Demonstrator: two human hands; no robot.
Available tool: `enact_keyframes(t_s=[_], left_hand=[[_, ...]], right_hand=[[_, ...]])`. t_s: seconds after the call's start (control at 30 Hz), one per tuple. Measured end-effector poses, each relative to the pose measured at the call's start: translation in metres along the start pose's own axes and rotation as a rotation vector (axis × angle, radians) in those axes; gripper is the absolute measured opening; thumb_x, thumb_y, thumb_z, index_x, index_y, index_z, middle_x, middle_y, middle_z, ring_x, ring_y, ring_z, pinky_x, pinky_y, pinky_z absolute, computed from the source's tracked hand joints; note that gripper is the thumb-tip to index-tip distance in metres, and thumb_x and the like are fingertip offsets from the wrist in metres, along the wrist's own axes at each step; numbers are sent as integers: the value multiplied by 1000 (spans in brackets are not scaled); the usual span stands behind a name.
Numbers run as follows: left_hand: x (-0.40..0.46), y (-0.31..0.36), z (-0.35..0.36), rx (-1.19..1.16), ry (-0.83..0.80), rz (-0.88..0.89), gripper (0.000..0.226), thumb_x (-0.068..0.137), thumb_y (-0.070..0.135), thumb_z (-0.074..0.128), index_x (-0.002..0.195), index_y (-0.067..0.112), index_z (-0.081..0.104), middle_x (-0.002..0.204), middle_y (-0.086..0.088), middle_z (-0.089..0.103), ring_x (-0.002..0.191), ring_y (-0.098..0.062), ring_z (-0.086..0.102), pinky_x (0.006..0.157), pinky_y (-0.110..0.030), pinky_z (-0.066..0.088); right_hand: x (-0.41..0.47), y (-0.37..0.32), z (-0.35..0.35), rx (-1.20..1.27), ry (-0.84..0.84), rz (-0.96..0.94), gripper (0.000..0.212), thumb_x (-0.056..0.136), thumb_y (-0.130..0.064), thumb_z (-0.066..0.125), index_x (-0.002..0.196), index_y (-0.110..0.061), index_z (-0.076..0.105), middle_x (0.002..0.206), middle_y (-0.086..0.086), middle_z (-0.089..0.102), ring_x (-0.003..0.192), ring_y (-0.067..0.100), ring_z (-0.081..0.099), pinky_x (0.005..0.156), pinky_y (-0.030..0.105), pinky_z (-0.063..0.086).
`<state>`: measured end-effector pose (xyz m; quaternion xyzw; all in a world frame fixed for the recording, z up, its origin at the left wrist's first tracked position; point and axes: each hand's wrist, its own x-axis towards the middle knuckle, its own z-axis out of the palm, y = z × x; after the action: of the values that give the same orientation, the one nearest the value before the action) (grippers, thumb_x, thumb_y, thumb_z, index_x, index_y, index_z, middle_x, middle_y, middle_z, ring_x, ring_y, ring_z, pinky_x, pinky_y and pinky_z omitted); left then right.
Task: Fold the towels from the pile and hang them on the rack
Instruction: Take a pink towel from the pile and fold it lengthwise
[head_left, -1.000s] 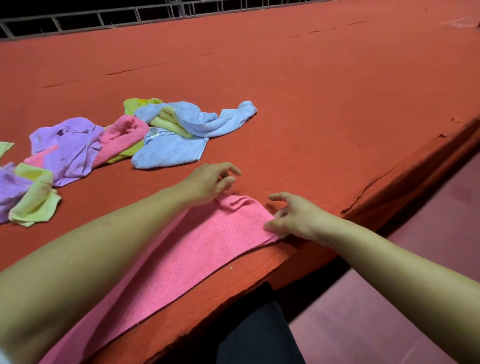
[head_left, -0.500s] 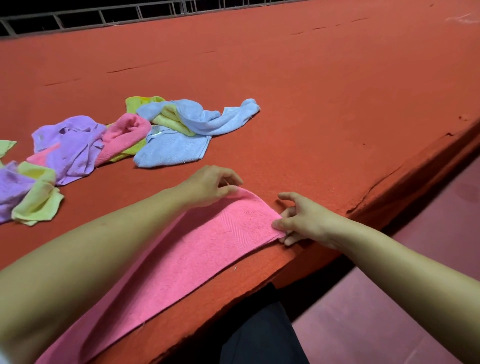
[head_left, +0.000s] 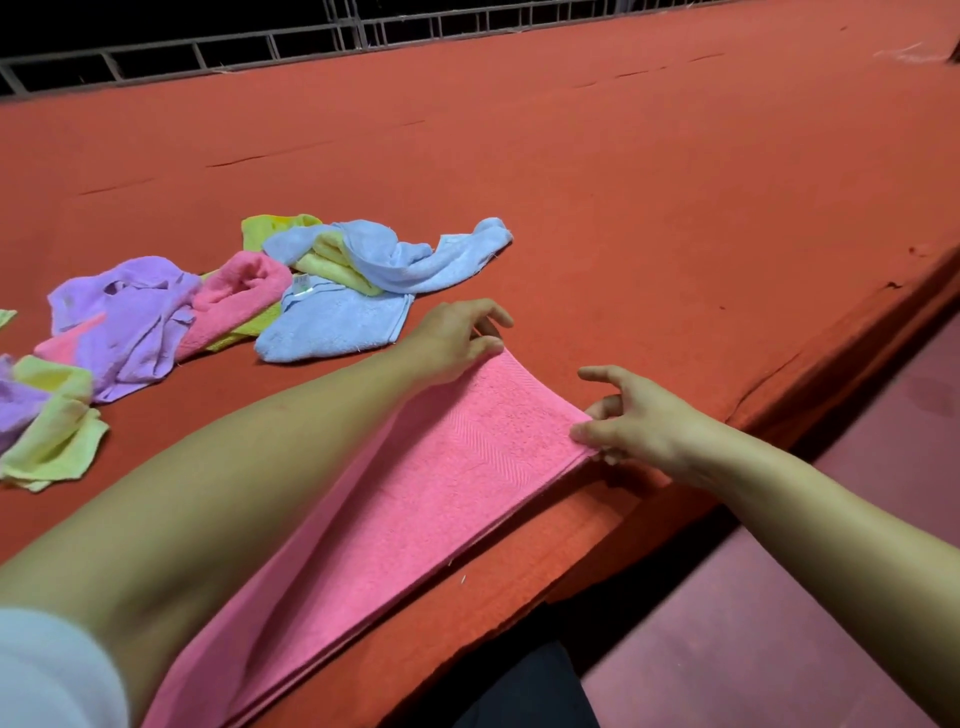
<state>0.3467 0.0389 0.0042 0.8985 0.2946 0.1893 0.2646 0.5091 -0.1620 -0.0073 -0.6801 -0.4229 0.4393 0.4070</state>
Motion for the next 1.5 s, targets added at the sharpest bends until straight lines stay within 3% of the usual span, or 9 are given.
enact_keyframes(t_s=[0.2,0.33,0.6,0.73,0.83,0.93,1.13,1.33,1.5], left_hand=[[13,-4,33,84,-172,-62,31,89,18,69,118,20,62,94,8,69,90,-11,65,88,-30,50],[-2,-15,34,39,14,-150,33,90,25,69,122,19,60,101,6,68,93,-13,63,88,-29,48],[-100,-50,-12,198,61,-314,25,87,36,71,106,24,61,94,16,64,87,-11,60,83,-30,47],[-128,-53,-15,217,73,-314,32,87,33,72,113,22,59,97,16,61,89,-7,55,84,-26,43],[-127,-51,-16,167,57,-353,33,85,32,74,113,25,57,86,17,64,84,-9,60,81,-29,46],[-123,-47,-21,143,23,-353,34,83,29,76,110,26,57,81,14,66,77,-7,60,79,-29,48],[-138,-33,-34,-45,93,-328,44,79,13,79,111,31,54,82,9,66,61,-3,56,62,-18,45],[-180,10,-31,-173,183,-214,47,80,10,78,114,31,54,81,7,72,60,-6,53,63,-15,44],[-208,28,-9,-74,148,-170,41,86,18,74,112,42,53,88,30,68,72,-3,59,67,-9,42]], right_hand=[[7,18,-8,-313,23,-3,72,80,-18,80,140,-16,39,74,-2,65,58,7,57,53,21,44],[28,13,-3,-508,223,-220,59,83,-24,76,135,-19,49,85,-12,60,67,-1,53,65,20,37],[107,-7,41,-779,187,-518,47,93,-20,57,139,-25,48,126,-4,63,110,25,53,93,33,42],[118,-12,50,-938,87,-520,45,98,-30,53,142,-27,45,121,-5,66,107,26,48,92,41,46],[118,-19,50,-911,72,-520,44,96,-33,54,139,-23,47,105,-2,68,98,23,48,91,37,44],[114,-28,41,-802,80,-522,50,90,-14,60,138,-18,48,96,-4,67,93,22,57,83,27,38],[86,-31,17,-565,33,-504,60,85,-9,68,139,-22,46,91,-12,65,60,-5,57,71,21,43],[35,-11,-1,-486,32,-574,62,82,-11,76,136,-27,49,86,-13,69,63,3,47,66,15,40],[11,12,-2,-650,100,-683,61,84,-10,72,136,-32,49,91,-22,64,75,2,46,71,9,34]])
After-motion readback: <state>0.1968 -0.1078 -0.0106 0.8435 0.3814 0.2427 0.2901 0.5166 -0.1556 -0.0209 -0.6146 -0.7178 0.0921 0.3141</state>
